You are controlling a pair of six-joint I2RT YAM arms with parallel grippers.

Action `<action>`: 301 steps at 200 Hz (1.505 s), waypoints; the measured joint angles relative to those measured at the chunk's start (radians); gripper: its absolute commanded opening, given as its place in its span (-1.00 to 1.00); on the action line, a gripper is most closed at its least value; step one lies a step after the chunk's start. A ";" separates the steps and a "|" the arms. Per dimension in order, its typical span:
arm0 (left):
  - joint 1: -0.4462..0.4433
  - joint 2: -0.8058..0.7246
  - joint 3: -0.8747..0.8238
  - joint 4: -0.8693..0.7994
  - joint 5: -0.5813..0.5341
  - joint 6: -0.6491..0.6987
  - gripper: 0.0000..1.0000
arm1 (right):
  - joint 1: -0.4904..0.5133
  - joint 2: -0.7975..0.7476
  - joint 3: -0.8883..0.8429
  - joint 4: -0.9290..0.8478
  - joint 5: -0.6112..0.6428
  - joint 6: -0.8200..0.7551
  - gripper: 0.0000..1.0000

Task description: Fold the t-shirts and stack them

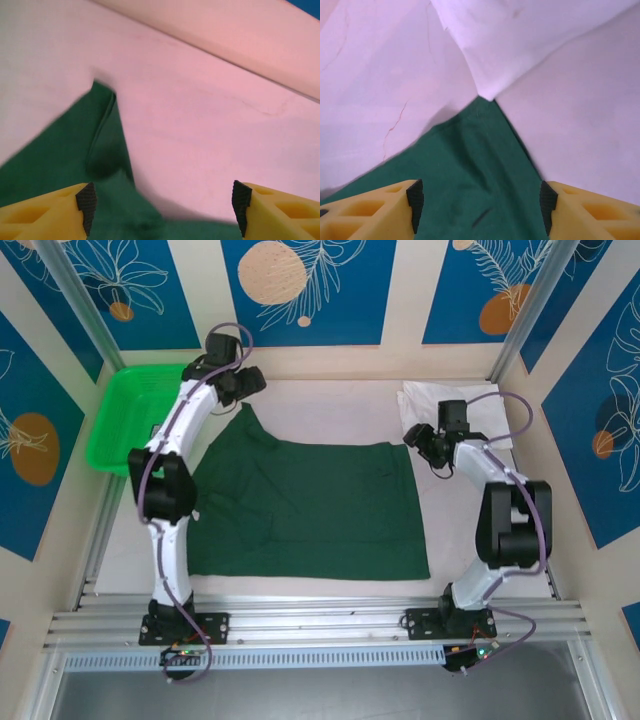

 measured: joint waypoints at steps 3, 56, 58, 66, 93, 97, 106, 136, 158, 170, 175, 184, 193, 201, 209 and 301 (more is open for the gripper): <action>0.005 0.032 0.037 -0.010 0.001 0.008 0.46 | -0.001 0.019 0.013 0.000 -0.001 0.000 0.28; 0.066 0.383 0.375 -0.068 0.055 0.092 0.34 | -0.018 0.232 0.180 0.023 -0.027 -0.006 0.17; 0.069 0.389 0.375 -0.067 0.058 0.093 0.34 | -0.018 0.235 0.180 0.024 -0.028 -0.006 0.17; 0.077 0.414 0.377 -0.063 0.069 0.096 0.34 | -0.019 0.243 0.180 0.027 -0.031 -0.008 0.17; 0.095 0.476 0.378 -0.048 0.091 0.098 0.35 | -0.021 0.262 0.180 0.037 -0.039 -0.009 0.18; 0.097 0.480 0.378 -0.046 0.091 0.098 0.35 | -0.021 0.263 0.180 0.038 -0.039 -0.009 0.18; 0.099 0.491 0.378 -0.039 0.094 0.097 0.35 | -0.021 0.264 0.180 0.041 -0.040 -0.011 0.19; 0.102 0.500 0.398 -0.005 0.103 0.089 0.27 | -0.021 0.274 0.187 0.052 -0.040 -0.012 0.19; 0.102 0.511 0.439 0.020 0.109 0.082 0.19 | -0.021 0.292 0.191 0.054 -0.043 -0.012 0.19; 0.102 0.512 0.445 0.037 0.113 0.079 0.18 | -0.021 0.297 0.191 0.053 -0.043 -0.012 0.19; 0.102 0.512 0.446 0.046 0.114 0.079 0.18 | -0.021 0.298 0.191 0.053 -0.043 -0.012 0.19; 0.102 0.515 0.446 0.057 0.116 0.078 0.18 | -0.021 0.299 0.191 0.054 -0.045 -0.012 0.19; 0.102 0.521 0.449 0.068 0.116 0.076 0.18 | -0.021 0.298 0.191 0.056 -0.047 -0.012 0.19; 0.102 0.530 0.455 0.076 0.116 0.072 0.17 | -0.021 0.299 0.191 0.056 -0.048 -0.012 0.19; 0.102 0.541 0.458 0.080 0.116 0.069 0.17 | -0.021 0.299 0.191 0.056 -0.050 -0.012 0.19; 0.104 0.575 0.462 0.092 0.109 0.050 -0.33 | -0.021 0.309 0.203 0.056 -0.057 -0.012 0.19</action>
